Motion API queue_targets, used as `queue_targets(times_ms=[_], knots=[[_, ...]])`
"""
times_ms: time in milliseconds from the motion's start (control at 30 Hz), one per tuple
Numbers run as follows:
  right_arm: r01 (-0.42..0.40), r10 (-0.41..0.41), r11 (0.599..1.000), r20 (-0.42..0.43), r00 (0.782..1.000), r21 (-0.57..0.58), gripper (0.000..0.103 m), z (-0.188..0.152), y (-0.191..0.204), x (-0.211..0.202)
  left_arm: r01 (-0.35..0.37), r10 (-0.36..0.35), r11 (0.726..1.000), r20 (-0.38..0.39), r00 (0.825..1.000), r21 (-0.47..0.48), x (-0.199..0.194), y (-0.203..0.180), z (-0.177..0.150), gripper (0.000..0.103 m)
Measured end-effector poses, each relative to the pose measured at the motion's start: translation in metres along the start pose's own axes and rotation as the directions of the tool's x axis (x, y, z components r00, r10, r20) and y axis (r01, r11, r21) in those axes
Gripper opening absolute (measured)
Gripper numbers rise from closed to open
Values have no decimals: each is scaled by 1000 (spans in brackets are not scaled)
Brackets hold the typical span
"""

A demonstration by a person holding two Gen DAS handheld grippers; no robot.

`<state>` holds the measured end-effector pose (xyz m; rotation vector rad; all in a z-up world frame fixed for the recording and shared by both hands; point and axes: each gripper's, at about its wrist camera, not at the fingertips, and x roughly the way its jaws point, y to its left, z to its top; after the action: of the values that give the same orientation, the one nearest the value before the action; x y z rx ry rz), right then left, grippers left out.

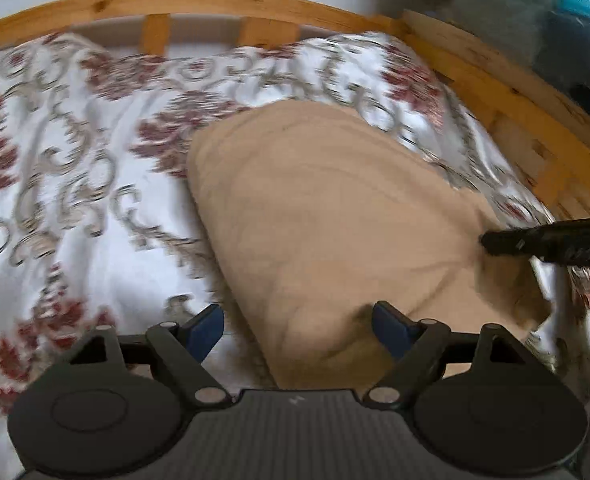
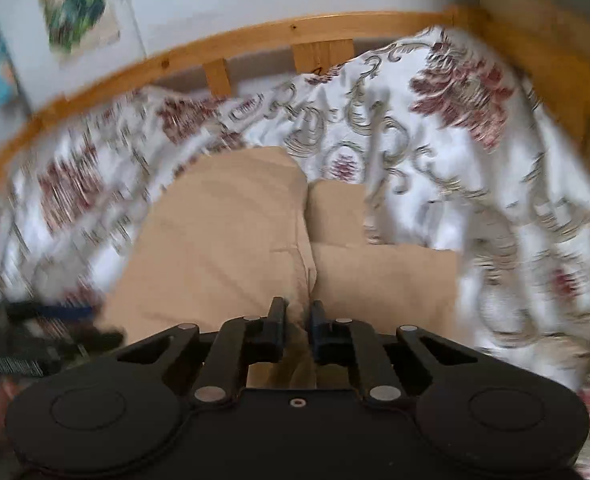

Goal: Fold large clothes

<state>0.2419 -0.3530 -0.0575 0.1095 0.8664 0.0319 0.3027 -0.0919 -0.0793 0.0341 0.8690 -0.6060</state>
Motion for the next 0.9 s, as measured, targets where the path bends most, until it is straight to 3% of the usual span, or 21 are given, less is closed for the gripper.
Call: queue_targets(times_ms=[100,200,333,400,467,533,600,633,733,767,900], knots=[[46,-47,999,-96,994,-9,12,-15,-2,20,12,-12,1000,-15,1000,12,12,-8,-3,87],[51,-47,998,-94,995,48,14,-14,-6,25,30,-30,999,-18,999,-37,22,-6,-4,88],[6,-17,990,79,997,143,21,-5,-14,5,54,-58,993,-35,998,-106,26,3,-6,89],[4,-22,995,184,983,99,23,5,-10,0,55,-61,991,-40,997,-120,27,5,-7,90],[0,-7,999,236,972,32,24,20,-3,5,54,-60,991,-40,997,-124,27,5,-7,90],[-87,91,996,271,958,-26,27,36,7,13,61,-66,988,-38,997,-140,27,7,-8,90],[-182,206,977,259,944,-116,45,53,22,27,69,-76,985,-38,996,-160,28,10,-8,92],[-200,236,966,245,940,-162,46,60,31,37,68,-76,984,-42,996,-166,30,11,-8,94],[-202,248,946,166,954,-252,38,74,54,77,73,-83,981,-50,995,-180,34,14,-8,97],[-206,241,947,117,964,-247,36,73,56,93,71,-83,978,-53,995,-196,35,15,-8,97],[-254,265,954,57,962,-159,36,68,38,127,84,-101,969,-64,993,-232,40,19,-10,98]])
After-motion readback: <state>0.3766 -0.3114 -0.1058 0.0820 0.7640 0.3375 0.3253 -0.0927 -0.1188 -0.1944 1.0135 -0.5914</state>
